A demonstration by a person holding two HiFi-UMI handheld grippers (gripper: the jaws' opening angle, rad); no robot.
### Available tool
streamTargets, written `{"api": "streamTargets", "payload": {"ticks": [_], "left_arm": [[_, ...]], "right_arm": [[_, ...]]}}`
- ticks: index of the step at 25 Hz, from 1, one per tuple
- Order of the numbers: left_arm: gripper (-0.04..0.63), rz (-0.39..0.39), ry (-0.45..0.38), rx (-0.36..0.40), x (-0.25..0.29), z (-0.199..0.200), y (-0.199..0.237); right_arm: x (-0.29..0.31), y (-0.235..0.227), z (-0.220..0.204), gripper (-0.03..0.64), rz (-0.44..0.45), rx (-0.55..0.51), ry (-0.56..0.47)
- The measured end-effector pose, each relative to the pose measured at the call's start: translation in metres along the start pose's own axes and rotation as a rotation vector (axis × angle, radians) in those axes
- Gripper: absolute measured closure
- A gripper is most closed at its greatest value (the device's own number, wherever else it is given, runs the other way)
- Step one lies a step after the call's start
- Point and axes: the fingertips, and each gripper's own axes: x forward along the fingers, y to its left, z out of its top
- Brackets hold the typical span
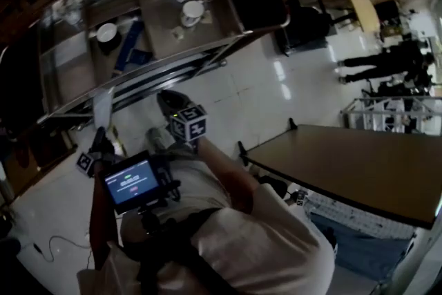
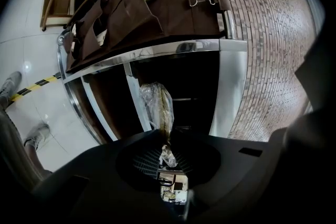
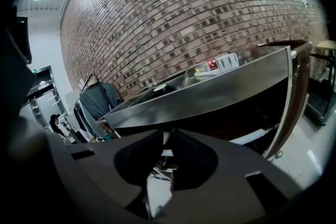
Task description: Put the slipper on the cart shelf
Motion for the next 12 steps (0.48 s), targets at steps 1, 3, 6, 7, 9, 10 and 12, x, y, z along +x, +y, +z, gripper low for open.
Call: {"api": "streamTargets", "payload": {"ticks": [1,3,6,7,9,10,12], "left_arm": [[0.546,-0.006,-0.012,-0.082,0.005,-0.007,-0.001],[0.546,-0.031,-0.051,-0.451,0.026,-0.038,-0.008],[0.546,-0.059,-0.077,-0.871,0.054,-0.077,-0.016],[0.546,-0.064,-0.071,-0.888,0.058,-0.078,-0.016],[0.545,-0.070,-0.056,-0.864,0.065,-0.071,-0.013],[0.546,-0.069,-0.050,-0.855,0.067,-0.068,-0.011],[0.545,-0.061,-0.044,-0.847,0.069,-0.067,-0.006]], "right_arm": [[-0.001,-0.004,0.001,0.552,-0.017,-0.002,0.001],[-0.012,-0.018,0.003,0.552,-0.051,-0.020,-0.002],[-0.035,-0.034,0.001,0.552,-0.086,-0.028,-0.013],[-0.039,-0.037,0.001,0.552,-0.097,-0.022,-0.020],[-0.041,-0.038,0.002,0.552,-0.113,-0.009,-0.031],[-0.041,-0.038,0.002,0.552,-0.116,-0.003,-0.030],[-0.044,-0.039,-0.001,0.552,-0.123,0.006,-0.027]]}}
